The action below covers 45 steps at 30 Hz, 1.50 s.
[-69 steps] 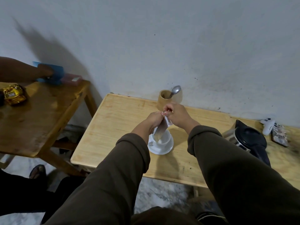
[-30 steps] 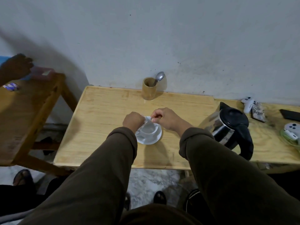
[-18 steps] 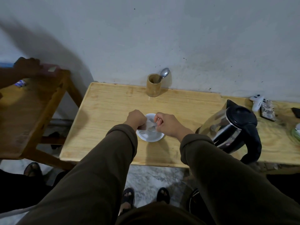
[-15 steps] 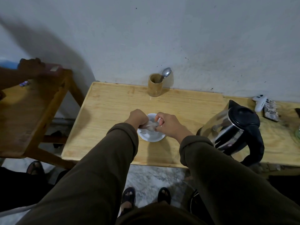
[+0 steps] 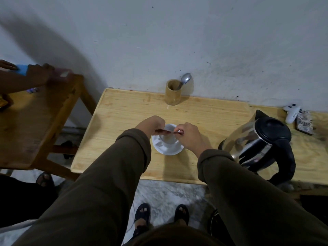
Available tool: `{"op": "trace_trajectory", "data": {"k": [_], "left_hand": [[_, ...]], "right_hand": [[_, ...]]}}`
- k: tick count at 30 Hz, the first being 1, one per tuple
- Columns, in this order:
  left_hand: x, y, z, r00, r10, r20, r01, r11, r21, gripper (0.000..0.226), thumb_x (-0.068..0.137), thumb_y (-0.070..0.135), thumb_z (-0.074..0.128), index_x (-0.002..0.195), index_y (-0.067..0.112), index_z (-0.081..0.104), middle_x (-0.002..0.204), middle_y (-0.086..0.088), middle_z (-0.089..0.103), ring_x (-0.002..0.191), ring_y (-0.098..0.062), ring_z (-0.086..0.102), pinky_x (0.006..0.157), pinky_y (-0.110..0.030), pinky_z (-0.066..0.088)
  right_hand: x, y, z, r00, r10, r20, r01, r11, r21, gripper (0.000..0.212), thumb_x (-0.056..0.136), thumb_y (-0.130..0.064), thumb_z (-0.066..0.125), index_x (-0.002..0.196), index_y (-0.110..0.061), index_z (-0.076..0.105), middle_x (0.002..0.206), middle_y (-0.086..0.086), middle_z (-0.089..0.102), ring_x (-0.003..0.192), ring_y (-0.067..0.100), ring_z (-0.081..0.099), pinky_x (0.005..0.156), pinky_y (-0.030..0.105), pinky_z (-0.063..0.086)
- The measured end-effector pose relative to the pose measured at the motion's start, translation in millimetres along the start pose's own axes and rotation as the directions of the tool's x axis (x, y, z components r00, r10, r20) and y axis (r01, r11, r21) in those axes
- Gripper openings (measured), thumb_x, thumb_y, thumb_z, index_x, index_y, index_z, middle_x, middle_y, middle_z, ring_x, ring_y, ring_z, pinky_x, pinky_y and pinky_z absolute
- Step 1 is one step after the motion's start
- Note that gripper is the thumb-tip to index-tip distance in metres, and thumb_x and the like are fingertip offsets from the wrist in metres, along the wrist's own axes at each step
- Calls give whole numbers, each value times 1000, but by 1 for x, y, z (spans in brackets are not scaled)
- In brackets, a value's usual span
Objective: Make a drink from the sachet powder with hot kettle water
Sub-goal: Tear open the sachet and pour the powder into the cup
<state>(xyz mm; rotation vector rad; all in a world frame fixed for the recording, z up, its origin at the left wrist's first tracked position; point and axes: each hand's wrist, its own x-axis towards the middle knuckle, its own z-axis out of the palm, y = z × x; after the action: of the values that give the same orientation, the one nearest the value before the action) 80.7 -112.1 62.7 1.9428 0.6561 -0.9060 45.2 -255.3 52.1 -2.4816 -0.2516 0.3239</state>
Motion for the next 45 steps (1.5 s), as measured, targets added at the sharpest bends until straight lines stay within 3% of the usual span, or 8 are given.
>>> {"op": "trace_trajectory", "data": {"k": [4,9,15,21,26,28,32,45], "left_hand": [[-9,-1,-3,999,31,-12,-33,965,-262,30,101,11,27,85,-4,49,49,-13,65,25,-10,55,34,-16,47],[-11,-10,-7,998,52,-47,-65,942,-330,37,101,15,31,130,-7,42,86,-17,59,31,-12,60,35,-17,48],[-9,-26,-8,960,239,-144,-266,943,-202,31,90,0,50,119,2,63,73,-8,62,59,-10,56,44,-10,48],[-6,-35,1,903,370,-220,-379,925,1,24,92,14,55,104,1,71,66,4,62,75,-16,61,94,-27,51],[-8,-36,2,880,397,-259,-390,917,81,23,93,17,54,95,6,74,70,-1,65,84,-15,62,79,-23,49],[-8,-36,2,882,395,-258,-395,917,57,23,93,17,54,97,6,74,71,-2,66,86,-15,62,90,-27,49],[-7,-37,4,881,398,-255,-399,915,49,24,92,16,55,103,3,73,76,-6,68,89,-16,64,98,-30,50],[-10,-37,4,868,430,-248,-443,896,4,21,90,15,58,102,7,73,82,-6,69,86,-15,63,96,-30,51]], "right_hand": [[2,-2,-1,996,86,5,-86,996,27,14,84,-7,60,75,-8,71,62,-1,46,75,18,48,64,24,33],[6,1,-3,993,119,18,-119,993,9,35,81,-8,59,52,-12,41,51,-1,32,66,21,41,47,22,25],[10,-5,-6,992,123,26,-124,992,9,50,81,-10,62,45,-19,28,49,-1,32,63,22,37,46,21,24],[16,-11,-10,987,141,81,-142,990,4,40,80,-13,67,52,-24,41,58,-6,44,61,14,43,48,17,27],[14,-17,-15,989,94,113,-98,995,30,15,77,-9,71,91,-12,66,83,1,57,79,17,50,51,14,33],[14,-18,-16,989,97,109,-99,995,14,8,79,-7,67,75,-11,61,75,3,56,73,18,50,49,15,31],[13,-22,-16,985,154,77,-155,988,7,44,81,-8,67,49,-22,41,56,-6,43,67,17,46,47,15,28],[17,-23,-6,980,193,-44,-191,980,52,25,81,-9,69,84,-8,45,82,5,50,79,21,48,68,28,37]]}}
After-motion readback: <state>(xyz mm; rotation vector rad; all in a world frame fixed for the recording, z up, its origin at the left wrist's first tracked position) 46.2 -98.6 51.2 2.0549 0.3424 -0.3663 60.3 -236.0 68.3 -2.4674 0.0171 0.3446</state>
